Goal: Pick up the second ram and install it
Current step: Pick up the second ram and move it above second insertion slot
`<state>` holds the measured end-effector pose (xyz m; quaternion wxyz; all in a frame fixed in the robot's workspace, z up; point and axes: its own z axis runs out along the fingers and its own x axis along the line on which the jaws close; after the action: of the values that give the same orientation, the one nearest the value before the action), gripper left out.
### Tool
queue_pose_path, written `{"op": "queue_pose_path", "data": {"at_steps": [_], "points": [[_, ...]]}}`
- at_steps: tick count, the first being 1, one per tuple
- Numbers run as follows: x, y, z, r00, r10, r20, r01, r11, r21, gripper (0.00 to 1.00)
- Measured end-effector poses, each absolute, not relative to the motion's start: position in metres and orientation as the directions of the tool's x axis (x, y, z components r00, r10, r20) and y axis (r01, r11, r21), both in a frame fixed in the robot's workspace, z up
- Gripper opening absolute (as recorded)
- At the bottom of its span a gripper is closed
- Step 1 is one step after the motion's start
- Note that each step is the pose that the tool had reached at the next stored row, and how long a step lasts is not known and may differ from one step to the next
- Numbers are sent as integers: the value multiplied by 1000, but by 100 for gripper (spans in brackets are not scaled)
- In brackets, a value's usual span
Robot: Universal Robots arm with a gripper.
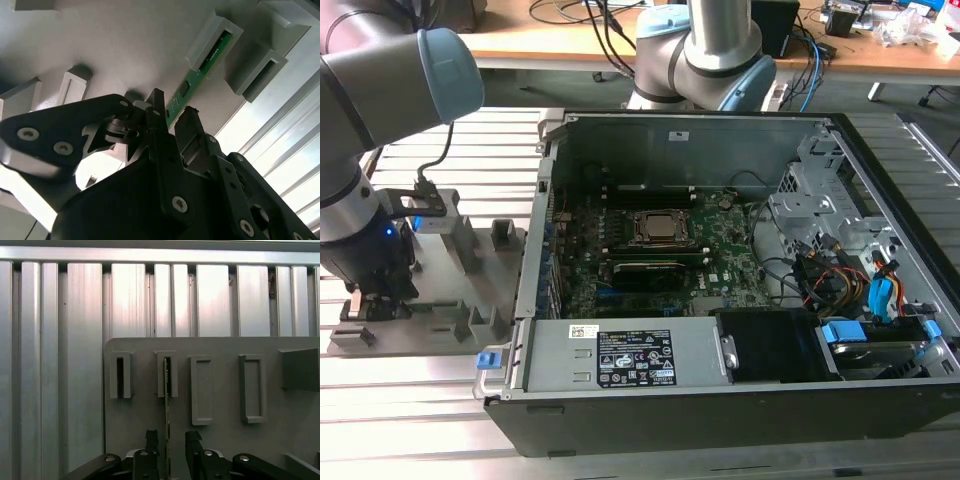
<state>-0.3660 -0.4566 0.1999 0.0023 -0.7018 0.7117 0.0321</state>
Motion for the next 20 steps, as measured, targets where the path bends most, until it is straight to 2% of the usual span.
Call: {"op": "queue_pose_path", "data": {"at_steps": [5,6,8,20], "points": [[-366,-457,200,-15,-999,-48,-999,13,43,35],[-366,-457,200,-15,-999,-48,-999,13,43,22],[-366,-457,200,-15,-999,-48,-999,13,43,14],[-366,-457,200,-15,-999,-48,-999,13,43,14]]}}
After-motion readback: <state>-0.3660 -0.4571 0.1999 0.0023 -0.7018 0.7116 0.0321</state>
